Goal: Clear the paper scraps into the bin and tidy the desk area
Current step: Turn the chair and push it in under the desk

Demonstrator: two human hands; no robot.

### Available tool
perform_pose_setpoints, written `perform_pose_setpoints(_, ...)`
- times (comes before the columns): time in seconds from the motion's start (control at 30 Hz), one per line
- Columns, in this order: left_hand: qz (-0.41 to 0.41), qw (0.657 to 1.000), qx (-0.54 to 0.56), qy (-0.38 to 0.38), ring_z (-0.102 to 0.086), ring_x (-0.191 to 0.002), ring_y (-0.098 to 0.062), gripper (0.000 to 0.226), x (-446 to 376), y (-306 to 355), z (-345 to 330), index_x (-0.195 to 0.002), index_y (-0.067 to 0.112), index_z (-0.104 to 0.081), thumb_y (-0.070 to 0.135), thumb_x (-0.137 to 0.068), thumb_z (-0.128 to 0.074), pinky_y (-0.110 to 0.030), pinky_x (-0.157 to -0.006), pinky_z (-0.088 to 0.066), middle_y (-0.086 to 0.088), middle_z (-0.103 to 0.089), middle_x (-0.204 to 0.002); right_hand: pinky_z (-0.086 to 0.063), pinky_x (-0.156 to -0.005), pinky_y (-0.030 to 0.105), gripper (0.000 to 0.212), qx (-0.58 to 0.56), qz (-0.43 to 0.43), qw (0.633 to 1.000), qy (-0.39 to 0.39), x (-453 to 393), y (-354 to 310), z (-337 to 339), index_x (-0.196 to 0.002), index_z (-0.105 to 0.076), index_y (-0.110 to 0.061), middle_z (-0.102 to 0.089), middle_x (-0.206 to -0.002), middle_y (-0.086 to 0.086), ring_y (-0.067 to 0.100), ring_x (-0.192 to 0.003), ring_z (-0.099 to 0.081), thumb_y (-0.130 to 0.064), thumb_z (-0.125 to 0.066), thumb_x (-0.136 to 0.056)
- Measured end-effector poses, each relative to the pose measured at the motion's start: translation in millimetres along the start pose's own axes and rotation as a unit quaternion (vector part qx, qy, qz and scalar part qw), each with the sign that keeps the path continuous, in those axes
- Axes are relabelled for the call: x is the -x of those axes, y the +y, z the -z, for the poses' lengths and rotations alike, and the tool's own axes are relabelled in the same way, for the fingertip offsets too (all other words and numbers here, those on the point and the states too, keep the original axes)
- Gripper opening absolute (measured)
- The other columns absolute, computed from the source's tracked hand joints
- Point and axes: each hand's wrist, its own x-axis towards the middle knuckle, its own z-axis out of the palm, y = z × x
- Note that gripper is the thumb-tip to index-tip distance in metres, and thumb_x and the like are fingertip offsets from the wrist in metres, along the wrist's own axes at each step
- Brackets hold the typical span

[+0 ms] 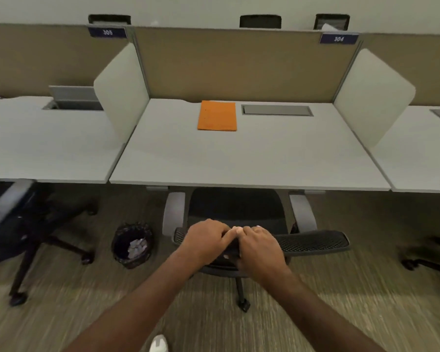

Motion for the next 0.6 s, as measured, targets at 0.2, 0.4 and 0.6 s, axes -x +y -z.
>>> perform_pose_setpoints(0.2,0.017,0.988,-0.038,0.152,-0.063,-0.086,-0.003,0.064,-6,-8,-9,-0.111,0.031,-0.069,0.073,-0.092,-0.025,-0.022,-0.073,-0.048,0.012,-0.072,-0.097,-0.015,-0.125,0.043,0.08,0.008,0.043,0.997,0.063,17,73,11,-0.143,-0.049,-0.023,-0.06,-0.139,-0.003,0.015,-0.136,-0.048,-0.08,-0.023,-0.092)
perform_pose_setpoints(0.4,-0.019,0.979,-0.066,0.193,-0.044,-0.139,-0.018,0.067,-32,-13,0,-0.145,0.024,-0.043,0.066,-0.093,-0.034,-0.041,-0.117,-0.037,0.001,-0.054,-0.145,-0.003,-0.127,0.037,0.08,-0.039,-0.029,0.994,0.093,-6,99,24,-0.156,-0.025,-0.021,-0.029,-0.162,-0.002,0.008,-0.153,-0.012,-0.073,-0.022,-0.096)
perform_pose_setpoints(0.6,-0.014,0.981,-0.083,0.173,-0.012,-0.154,-0.02,0.083,-62,-21,3,-0.158,0.02,-0.009,0.07,-0.094,-0.028,-0.047,-0.124,-0.019,-0.001,-0.021,-0.165,0.02,-0.116,0.016,0.084,-0.134,-0.093,0.983,0.083,-41,118,23,-0.159,0.0,-0.026,0.005,-0.164,-0.011,-0.005,-0.148,0.02,-0.076,-0.02,-0.095)
